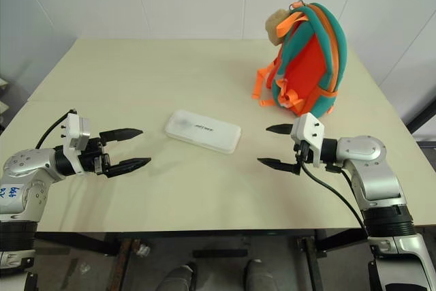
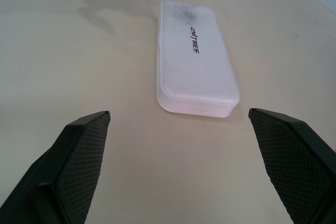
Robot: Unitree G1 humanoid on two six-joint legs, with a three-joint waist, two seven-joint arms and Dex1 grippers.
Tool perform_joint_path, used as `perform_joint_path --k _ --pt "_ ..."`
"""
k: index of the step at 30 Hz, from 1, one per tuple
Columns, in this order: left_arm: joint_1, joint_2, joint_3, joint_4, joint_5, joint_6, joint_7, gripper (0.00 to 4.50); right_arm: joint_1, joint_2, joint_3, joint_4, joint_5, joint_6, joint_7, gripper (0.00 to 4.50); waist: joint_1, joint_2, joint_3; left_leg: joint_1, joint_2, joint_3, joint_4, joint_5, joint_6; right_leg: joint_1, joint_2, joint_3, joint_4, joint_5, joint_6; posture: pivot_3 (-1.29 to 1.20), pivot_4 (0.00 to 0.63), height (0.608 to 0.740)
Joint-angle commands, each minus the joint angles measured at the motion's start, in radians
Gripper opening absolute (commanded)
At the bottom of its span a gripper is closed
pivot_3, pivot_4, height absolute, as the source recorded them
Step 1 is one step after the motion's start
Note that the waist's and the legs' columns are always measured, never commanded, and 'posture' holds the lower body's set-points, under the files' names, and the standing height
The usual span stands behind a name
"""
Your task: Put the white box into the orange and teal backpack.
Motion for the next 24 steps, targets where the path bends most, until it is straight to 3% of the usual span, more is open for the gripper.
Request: perform_joint_path --k 1,8,10,11,14,23,24 --pt "-0.026 0.011 0.006 0.006 0.014 -0.036 -0.006 4.5 -0.018 -0.003 -0.016 0.001 0.009 -0.02 0.003 4.46 0.001 0.0 0.0 0.0 0.0 0.0 0.0 0.0 0.0 0.0 0.0 0.0 0.0 0.0 0.0 0.0 0.15 0.74" --pt "-0.032 0.0 0.004 0.052 0.059 -0.099 0.03 4.5 -0.044 0.051 0.036 0.064 -0.043 -0.034 -0.031 4.46 -0.002 0.0 0.0 0.0 0.0 0.0 0.0 0.0 0.0 0.0 0.0 0.0 0.0 0.0 0.0 0.0 0.15 0.74" --pt "-0.051 -0.001 -0.002 0.102 0.096 -0.152 0.046 4.11 -0.051 0.069 0.052 0.081 -0.06 -0.041 -0.043 4.5 -0.001 0.0 0.0 0.001 0.0 0.0 0.0 0.0 0.0 0.0 0.0 0.0 0.001 0.0 0.0 0.0 0.15 0.74" --pt "-0.067 -0.001 -0.004 0.134 0.108 -0.167 0.053 3.88 -0.058 0.082 0.062 0.105 -0.08 -0.06 -0.058 4.31 0.0 0.0 0.0 0.001 0.0 0.0 0.0 0.0 0.0 0.0 0.0 0.0 0.001 0.0 0.0 0.0 0.15 0.74" --pt "-0.126 -0.006 -0.017 0.235 0.152 -0.217 0.082 2.95 -0.084 0.119 0.088 0.187 -0.134 -0.113 -0.098 3.55 0.0 0.0 0.0 0.0 0.0 0.0 0.001 0.0 0.0 0.0 0.0 0.0 0.001 0.0 0.0 0.0 0.15 0.74" --pt "-0.442 -0.101 -0.089 0.712 0.334 -0.393 0.269 0.01 -0.203 0.216 0.116 0.465 -0.268 -0.249 -0.247 0.36 0.002 0.0 0.0 0.0 -0.002 0.0 0.002 0.001 0.0 0.0 0.0 0.0 0.002 0.001 0.002 0.0 0.15 0.74" --pt "-0.464 -0.11 -0.094 0.748 0.343 -0.403 0.274 0.0 -0.209 0.22 0.116 0.48 -0.276 -0.254 -0.258 0.01 0.002 0.0 0.0 0.0 -0.002 0.0 0.002 0.001 0.0 0.0 0.0 0.0 0.002 0.001 0.002 0.0 0.15 0.74"
